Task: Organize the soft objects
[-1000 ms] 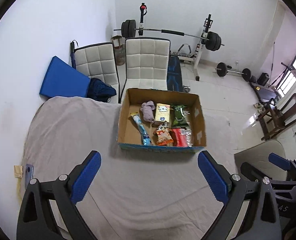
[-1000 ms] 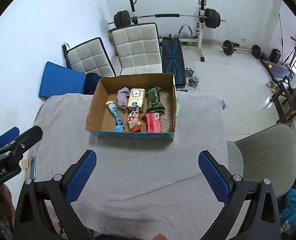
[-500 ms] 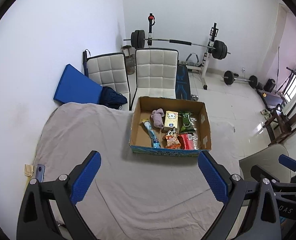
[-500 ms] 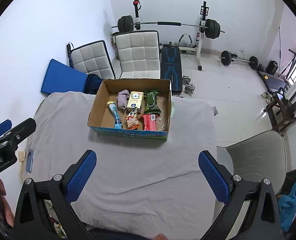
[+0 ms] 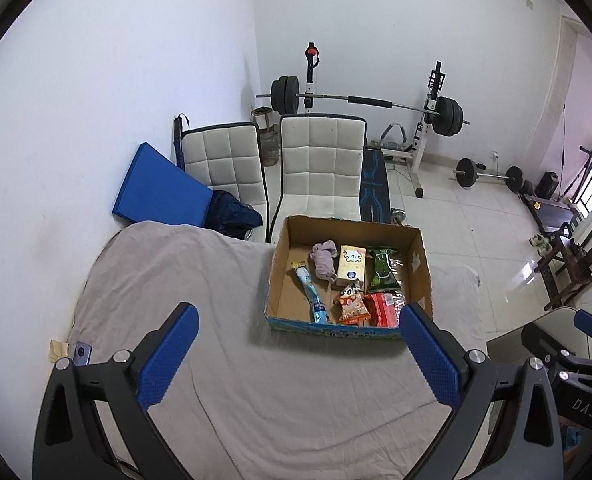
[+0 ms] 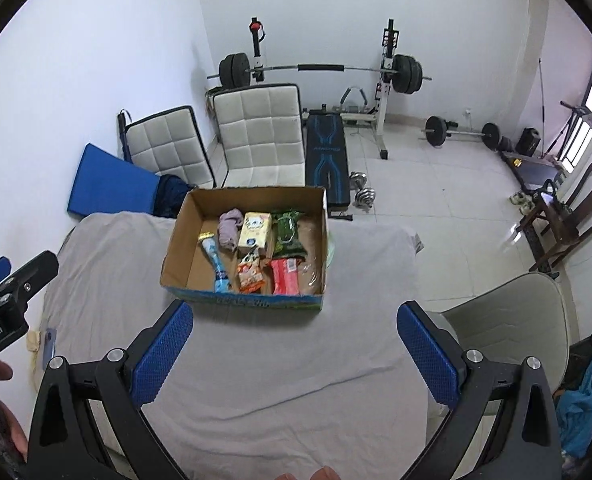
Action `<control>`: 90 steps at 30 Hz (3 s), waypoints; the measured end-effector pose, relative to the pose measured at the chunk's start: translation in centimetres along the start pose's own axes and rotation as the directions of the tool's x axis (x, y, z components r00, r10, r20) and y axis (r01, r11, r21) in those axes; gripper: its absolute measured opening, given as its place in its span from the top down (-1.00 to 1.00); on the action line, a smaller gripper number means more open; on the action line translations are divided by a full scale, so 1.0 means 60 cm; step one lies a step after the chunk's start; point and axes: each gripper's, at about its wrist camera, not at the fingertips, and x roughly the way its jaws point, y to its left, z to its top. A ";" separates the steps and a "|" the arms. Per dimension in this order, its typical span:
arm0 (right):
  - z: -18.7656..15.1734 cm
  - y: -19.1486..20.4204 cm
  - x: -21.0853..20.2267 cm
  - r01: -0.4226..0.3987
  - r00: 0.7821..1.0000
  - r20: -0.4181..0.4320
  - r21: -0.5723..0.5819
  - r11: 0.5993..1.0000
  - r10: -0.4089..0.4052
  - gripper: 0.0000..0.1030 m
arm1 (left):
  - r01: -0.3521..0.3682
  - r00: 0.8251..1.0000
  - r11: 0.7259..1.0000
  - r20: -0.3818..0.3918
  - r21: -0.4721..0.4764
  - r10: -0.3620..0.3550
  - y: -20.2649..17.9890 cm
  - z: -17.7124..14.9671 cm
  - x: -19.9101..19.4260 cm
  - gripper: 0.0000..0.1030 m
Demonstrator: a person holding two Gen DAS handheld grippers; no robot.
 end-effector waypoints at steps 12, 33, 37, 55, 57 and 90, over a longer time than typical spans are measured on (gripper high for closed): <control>0.021 -0.001 0.017 0.022 1.000 0.012 -0.004 1.000 -0.022 -1.00 | -0.009 1.000 1.000 -0.014 0.018 0.009 -0.013 -0.002 0.017 -1.00; 0.028 -0.002 0.018 0.027 0.999 0.020 -0.006 1.000 -0.027 -1.00 | -0.005 1.000 1.000 -0.019 0.024 0.006 -0.016 -0.002 0.020 -1.00; 0.031 -0.003 0.017 0.026 0.999 0.020 -0.010 1.000 -0.026 -1.00 | -0.007 1.000 1.000 -0.019 0.025 0.008 -0.017 -0.002 0.023 -1.00; 0.027 -0.005 0.019 0.027 1.000 0.012 -0.017 0.999 -0.027 -1.00 | -0.007 1.000 0.999 -0.012 0.033 0.008 -0.016 -0.008 0.025 -1.00; 0.027 -0.005 0.019 0.027 1.000 0.012 -0.016 1.000 -0.027 -1.00 | -0.008 1.000 0.999 -0.011 0.033 0.008 -0.016 -0.008 0.024 -1.00; 0.021 -0.007 0.030 0.015 1.000 0.007 -0.020 1.000 -0.015 -1.00 | 0.004 1.000 0.999 -0.021 0.053 -0.003 -0.023 -0.002 0.026 -1.00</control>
